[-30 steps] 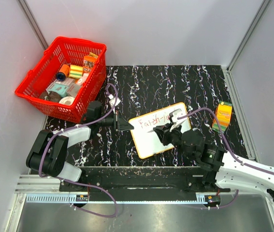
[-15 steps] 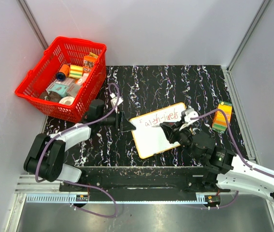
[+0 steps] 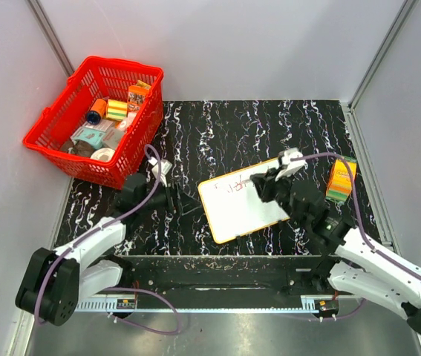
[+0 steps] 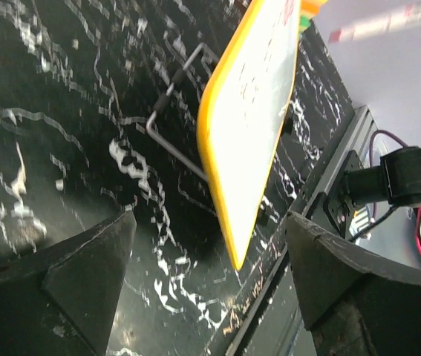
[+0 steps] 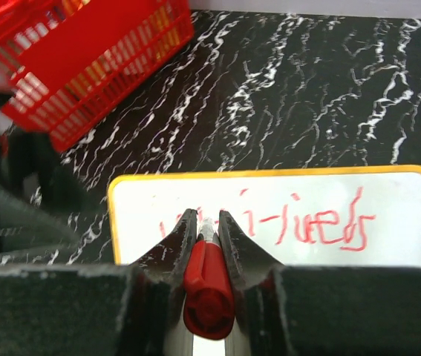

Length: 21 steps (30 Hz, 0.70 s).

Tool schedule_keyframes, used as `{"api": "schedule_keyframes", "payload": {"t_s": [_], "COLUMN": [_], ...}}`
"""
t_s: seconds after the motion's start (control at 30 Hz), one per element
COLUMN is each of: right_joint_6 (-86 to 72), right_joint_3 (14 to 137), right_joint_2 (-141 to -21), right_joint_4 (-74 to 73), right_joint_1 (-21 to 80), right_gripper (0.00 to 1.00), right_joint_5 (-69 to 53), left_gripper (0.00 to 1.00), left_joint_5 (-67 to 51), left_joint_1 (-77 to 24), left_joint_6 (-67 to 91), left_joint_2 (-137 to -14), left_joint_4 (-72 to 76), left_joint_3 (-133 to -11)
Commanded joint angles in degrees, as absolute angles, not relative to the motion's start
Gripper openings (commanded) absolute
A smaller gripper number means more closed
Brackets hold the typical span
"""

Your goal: Write a sentence on the whiteboard

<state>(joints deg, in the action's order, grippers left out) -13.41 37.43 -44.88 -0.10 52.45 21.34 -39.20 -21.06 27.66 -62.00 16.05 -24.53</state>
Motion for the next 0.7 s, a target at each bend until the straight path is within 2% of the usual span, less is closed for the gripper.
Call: {"api": "schedule_keyframes", "payload": {"t_s": [0.0,0.13,0.37,0.4,0.6,0.67], "right_joint_6": [-18.0,-20.8,-23.9,-24.3,-24.4,-24.3], "right_joint_3": [41.0,41.9,41.4,41.3,41.6,41.7], "right_joint_2": [-45.4,-45.5,-43.4,-43.1,-42.2,-42.1], "right_joint_4": [2.6,3.2,3.2,3.2,2.6,2.1], "right_joint_1": [42.1,35.9,30.1,29.5,28.8,28.7], "right_gripper": [0.00,0.00,0.00,0.00,0.00,0.00], "right_joint_5": [4.6,-3.3,-10.5,-10.8,-11.8,-11.6], "left_gripper": [0.86,0.87,0.84,0.76,0.56,0.44], "left_joint_5": [-36.3,-35.3,-32.3,-32.6,-37.3,-38.9], "left_joint_1": [-21.7,-24.3,-30.1,-30.3,-31.0,-31.1], "left_joint_6": [36.1,39.4,42.1,42.4,45.5,46.1], "left_joint_2": [-58.4,-59.2,-70.6,-72.1,-84.5,-87.3], "left_joint_4": [24.9,31.7,43.8,45.3,60.9,64.9], "left_joint_3": [-18.6,-16.4,-17.0,-17.3,-20.0,-21.2]}}
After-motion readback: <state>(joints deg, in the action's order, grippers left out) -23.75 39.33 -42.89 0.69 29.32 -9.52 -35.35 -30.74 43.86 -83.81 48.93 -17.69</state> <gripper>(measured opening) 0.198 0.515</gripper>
